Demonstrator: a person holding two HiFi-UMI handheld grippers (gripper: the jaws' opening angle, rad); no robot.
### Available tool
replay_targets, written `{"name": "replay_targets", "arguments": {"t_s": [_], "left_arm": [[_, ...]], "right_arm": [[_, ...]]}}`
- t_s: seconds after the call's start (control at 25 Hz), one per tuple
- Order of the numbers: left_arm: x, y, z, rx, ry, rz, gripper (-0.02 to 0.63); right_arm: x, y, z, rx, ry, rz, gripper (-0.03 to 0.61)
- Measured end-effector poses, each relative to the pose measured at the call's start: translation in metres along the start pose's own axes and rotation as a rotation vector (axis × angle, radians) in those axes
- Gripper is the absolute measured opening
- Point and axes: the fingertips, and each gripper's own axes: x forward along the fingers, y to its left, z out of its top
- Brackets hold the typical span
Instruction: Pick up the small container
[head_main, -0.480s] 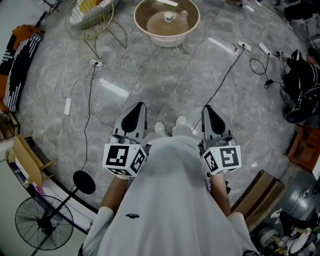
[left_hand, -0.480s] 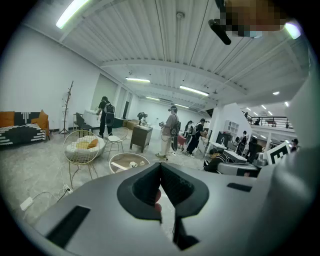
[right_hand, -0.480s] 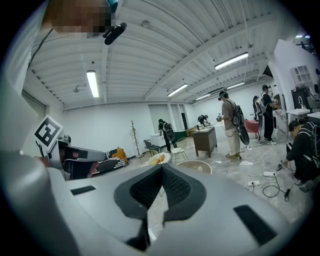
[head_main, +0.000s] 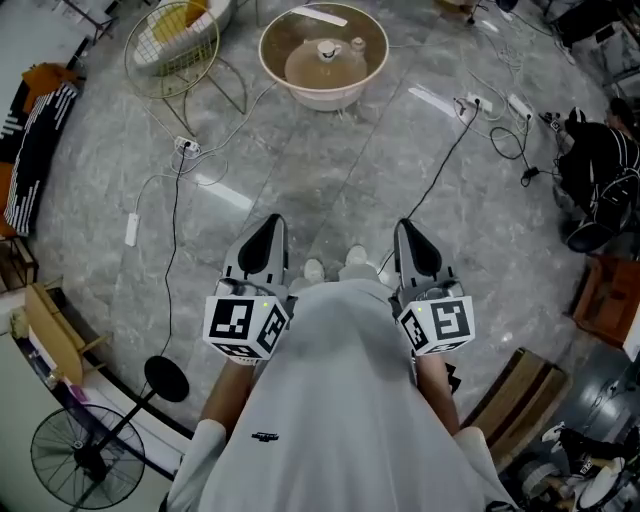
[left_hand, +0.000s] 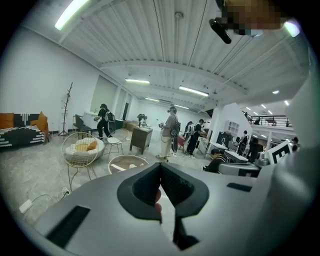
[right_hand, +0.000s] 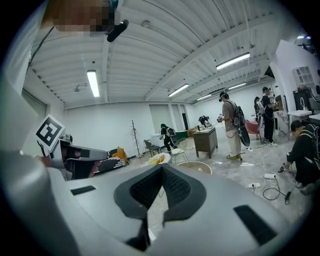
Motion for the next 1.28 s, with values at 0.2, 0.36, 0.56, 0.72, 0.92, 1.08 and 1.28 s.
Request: {"name": "replay_targets", "arguments": {"t_s": [0.2, 0.36, 0.56, 0.72, 0.92, 1.08, 1.28], "left_arm": [[0.009, -0.009, -0.001, 0.005, 0.008, 0.006, 0.018], [0.021, -0.018, -0.002, 0.014, 0.015, 0.017, 0.018], [0.043, -0.038, 0.003, 0.034, 0.011, 0.032, 0.018], [0.053, -0.051, -0.002, 0.039, 0.02, 0.041, 0.018], [0.072, -0.061, -0.003, 0.043, 0.035, 0.043, 0.018], [0.095, -0.054, 0.002, 0.03, 0.044, 0.043, 0.018], [0.131, -0.041, 0.012, 0.027, 0.049, 0.026, 0.018]], "right_arm": [[0.0, -0.016, 0.004, 0.019, -0.021, -0.015, 0.007], [0.002, -0.035, 0.004, 0.041, -0.025, -0.006, 0.008], [0.004, -0.068, 0.008, 0.041, -0.037, 0.018, 0.006], [0.004, -0.082, 0.008, 0.029, -0.036, 0.046, 0.006], [0.009, -0.105, 0.007, 0.051, -0.029, 0.045, 0.006], [0.029, -0.12, 0.009, 0.065, -0.019, 0.04, 0.006], [0.062, -0.134, 0.017, 0.067, -0.019, 0.032, 0.006]]}}
